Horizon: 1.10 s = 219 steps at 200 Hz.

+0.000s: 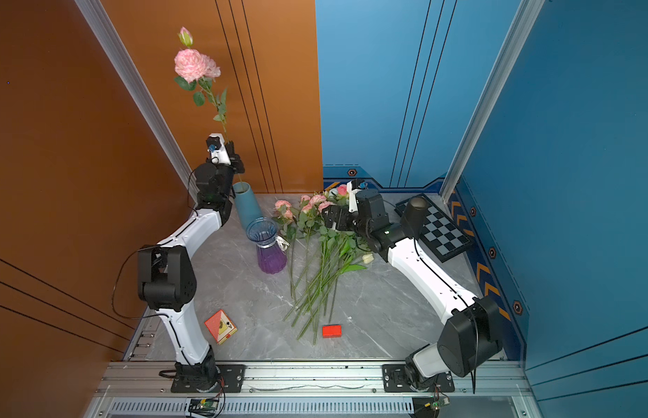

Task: Place the pink flowers into the vase
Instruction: Place the flower in the vase.

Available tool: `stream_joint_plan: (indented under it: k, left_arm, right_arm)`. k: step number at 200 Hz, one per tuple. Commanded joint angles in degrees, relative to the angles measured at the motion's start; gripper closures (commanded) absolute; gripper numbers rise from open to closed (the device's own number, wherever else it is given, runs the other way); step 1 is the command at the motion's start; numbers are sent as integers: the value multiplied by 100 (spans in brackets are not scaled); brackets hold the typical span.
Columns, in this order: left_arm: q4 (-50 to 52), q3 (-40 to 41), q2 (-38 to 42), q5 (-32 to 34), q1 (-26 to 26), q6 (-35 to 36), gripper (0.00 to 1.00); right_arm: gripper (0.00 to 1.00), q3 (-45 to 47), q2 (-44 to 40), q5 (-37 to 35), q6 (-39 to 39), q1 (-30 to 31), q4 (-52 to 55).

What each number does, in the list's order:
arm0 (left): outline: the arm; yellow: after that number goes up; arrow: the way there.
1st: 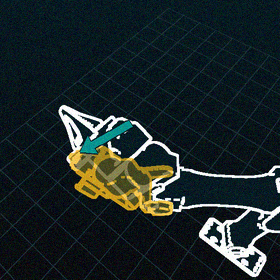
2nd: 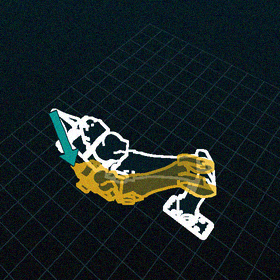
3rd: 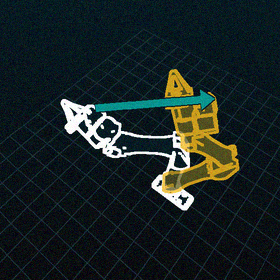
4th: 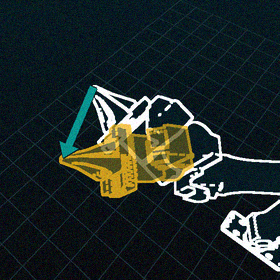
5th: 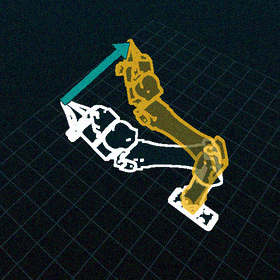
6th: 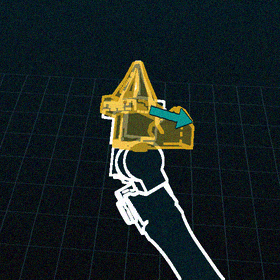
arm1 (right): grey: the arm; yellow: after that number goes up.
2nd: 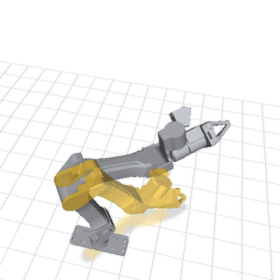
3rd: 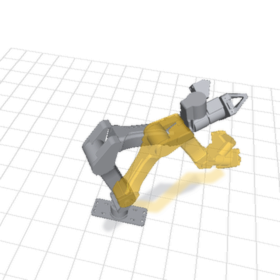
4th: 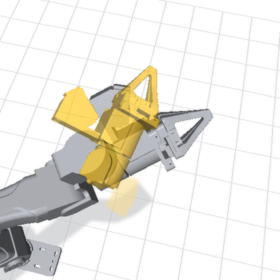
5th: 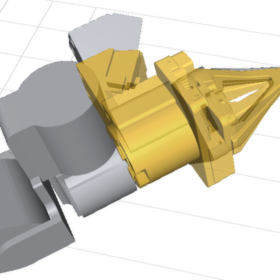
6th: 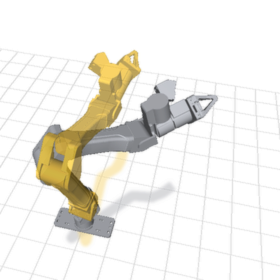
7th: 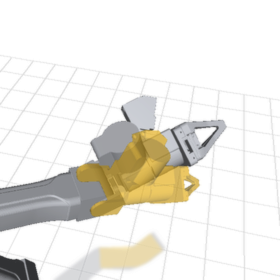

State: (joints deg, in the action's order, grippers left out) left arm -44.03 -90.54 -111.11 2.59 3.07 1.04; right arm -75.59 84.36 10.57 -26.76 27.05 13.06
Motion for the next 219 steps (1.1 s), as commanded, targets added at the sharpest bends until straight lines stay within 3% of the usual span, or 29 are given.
stream_joint_plan:
  k: [1, 85, 219]
  left_arm:
    - [-386, 117, 81, 83, -7, -20, 100]
    - [-466, 785, -83, 157, -102, -322, 100]
    - [-452, 1124, -351, 33, -113, -471, 100]
  right_arm:
    - [0, -86, 75, 120, 86, 42, 56]
    - [0, -49, 98, 121, 22, 132, 29]
    - [0, 51, 90, 95, -17, 158, -5]
